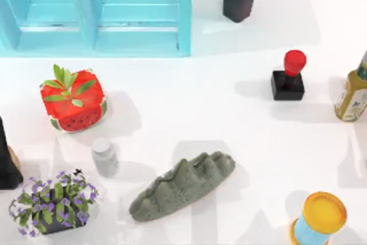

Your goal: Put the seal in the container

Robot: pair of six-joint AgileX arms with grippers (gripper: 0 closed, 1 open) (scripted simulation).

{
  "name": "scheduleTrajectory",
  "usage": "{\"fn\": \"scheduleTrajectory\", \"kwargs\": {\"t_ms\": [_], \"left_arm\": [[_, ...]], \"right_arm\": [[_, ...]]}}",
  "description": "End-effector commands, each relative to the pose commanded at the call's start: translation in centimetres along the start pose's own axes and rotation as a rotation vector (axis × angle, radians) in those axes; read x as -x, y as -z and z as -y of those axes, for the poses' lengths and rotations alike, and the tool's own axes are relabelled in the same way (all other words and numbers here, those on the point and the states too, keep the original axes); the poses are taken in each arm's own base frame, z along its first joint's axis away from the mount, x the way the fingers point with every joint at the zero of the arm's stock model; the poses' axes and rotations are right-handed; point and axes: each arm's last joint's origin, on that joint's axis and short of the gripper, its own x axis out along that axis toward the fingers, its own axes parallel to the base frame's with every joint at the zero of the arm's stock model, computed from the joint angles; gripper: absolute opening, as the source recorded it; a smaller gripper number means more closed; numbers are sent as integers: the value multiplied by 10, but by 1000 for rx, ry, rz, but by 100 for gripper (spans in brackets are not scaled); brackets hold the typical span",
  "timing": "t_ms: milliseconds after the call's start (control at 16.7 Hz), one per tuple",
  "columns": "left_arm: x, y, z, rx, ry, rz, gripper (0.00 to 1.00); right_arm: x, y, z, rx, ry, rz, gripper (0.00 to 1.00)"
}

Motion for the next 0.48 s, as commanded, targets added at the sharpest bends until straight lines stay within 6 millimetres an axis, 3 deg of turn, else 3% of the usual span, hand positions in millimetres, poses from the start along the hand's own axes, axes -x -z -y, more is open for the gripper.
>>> {"fn": "scheduleTrajectory", "kwargs": {"t_ms": [240, 480], "left_arm": [[0, 0, 0, 0, 0, 0, 100], [0, 0, 0, 0, 0, 0, 100]], "right_arm": [[0, -5, 0, -6, -2, -19, 100], [-5, -32, -1, -39, -3, -154, 100]]}}
